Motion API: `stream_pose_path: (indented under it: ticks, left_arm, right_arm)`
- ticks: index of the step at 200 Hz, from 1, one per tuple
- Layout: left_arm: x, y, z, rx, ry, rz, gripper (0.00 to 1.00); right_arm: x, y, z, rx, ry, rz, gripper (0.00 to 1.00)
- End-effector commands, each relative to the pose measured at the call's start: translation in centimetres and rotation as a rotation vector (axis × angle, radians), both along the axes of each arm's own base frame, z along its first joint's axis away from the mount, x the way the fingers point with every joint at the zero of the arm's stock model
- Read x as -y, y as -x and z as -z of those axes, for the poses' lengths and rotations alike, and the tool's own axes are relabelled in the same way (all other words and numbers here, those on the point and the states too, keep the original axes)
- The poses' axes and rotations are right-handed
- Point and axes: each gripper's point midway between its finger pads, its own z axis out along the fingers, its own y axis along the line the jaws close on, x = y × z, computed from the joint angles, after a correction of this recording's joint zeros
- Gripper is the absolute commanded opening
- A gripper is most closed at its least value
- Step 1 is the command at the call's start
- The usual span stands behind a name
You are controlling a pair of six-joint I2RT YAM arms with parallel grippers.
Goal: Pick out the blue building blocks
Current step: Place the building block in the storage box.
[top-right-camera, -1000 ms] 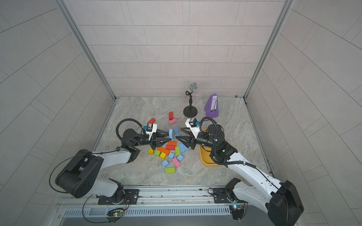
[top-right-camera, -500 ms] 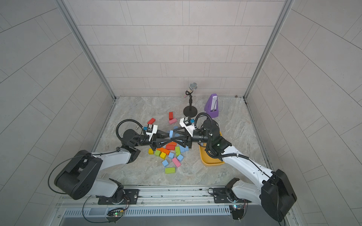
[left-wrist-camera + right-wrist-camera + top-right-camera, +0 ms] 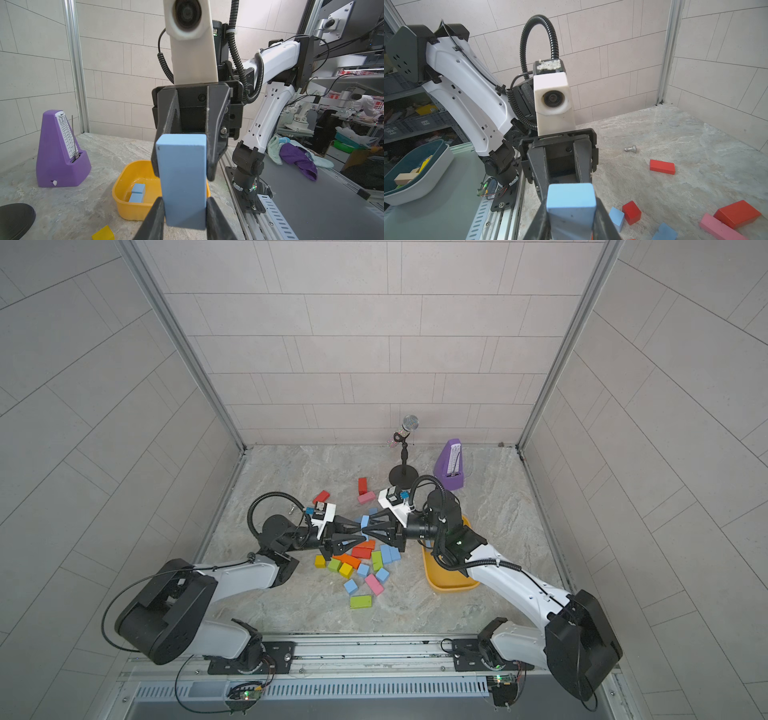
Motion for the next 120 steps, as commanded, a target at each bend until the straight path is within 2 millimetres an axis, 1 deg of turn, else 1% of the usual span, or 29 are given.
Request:
stream_pose_path:
  ticks: [1, 6, 10, 21, 34, 46, 56, 68, 78, 88, 100, 120]
  left_arm:
    - [0.0, -0.9, -0.4, 0.012, 0.024, -0.049, 0.57]
    - [0.0, -1.3, 0.0, -0.010, 0.022, -0.067, 0.65]
    - [0.0, -1.8, 0.3, -0.030, 0.019, -0.085, 0.68]
    - [0.0, -2.8, 1.2, -0.079, 0.008, -0.118, 0.69]
    - [0.2, -4.1, 2.8, -0.149, -0.025, -0.155, 0.69]
    - [0.2, -5.4, 4.4, -0.229, -0.066, -0.201, 0.71]
    - [0.3, -6.0, 5.4, -0.265, -0.094, -0.223, 0.71]
    - [0.2, -6.4, 6.0, -0.283, -0.108, -0.241, 0.71]
    - [0.3, -6.5, 6.3, -0.290, -0.121, -0.246, 0.71]
    - [0.3, -6.7, 6.5, -0.302, -0.134, -0.252, 0.71]
    - [0.2, -7.0, 6.7, -0.314, -0.151, -0.266, 0.71]
    - [0.2, -7.0, 6.6, -0.298, -0.166, -0.275, 0.70]
  right_arm:
    - [2.6, -2.1, -0.6, -0.024, 0.006, 0.158, 0.14]
    - [3.4, -2.7, -0.2, -0.044, 0.028, 0.203, 0.14]
    - [4.1, -3.2, 0.2, -0.061, 0.049, 0.240, 0.14]
    - [6.1, -4.4, 1.4, -0.110, 0.115, 0.340, 0.15]
    - [9.0, -5.9, 4.1, -0.200, 0.223, 0.486, 0.15]
    - [12.2, -7.1, 6.8, -0.284, 0.326, 0.635, 0.15]
    - [14.8, -7.5, 8.9, -0.357, 0.410, 0.735, 0.15]
    - [18.2, -7.8, 11.2, -0.445, 0.511, 0.871, 0.15]
    - [20.6, -7.7, 12.7, -0.503, 0.585, 0.961, 0.16]
    - [22.4, -7.7, 14.0, -0.557, 0.649, 1.020, 0.16]
    - [23.9, -7.9, 15.2, -0.604, 0.722, 1.078, 0.16]
    - [25.9, -8.0, 17.0, -0.677, 0.862, 1.147, 0.14]
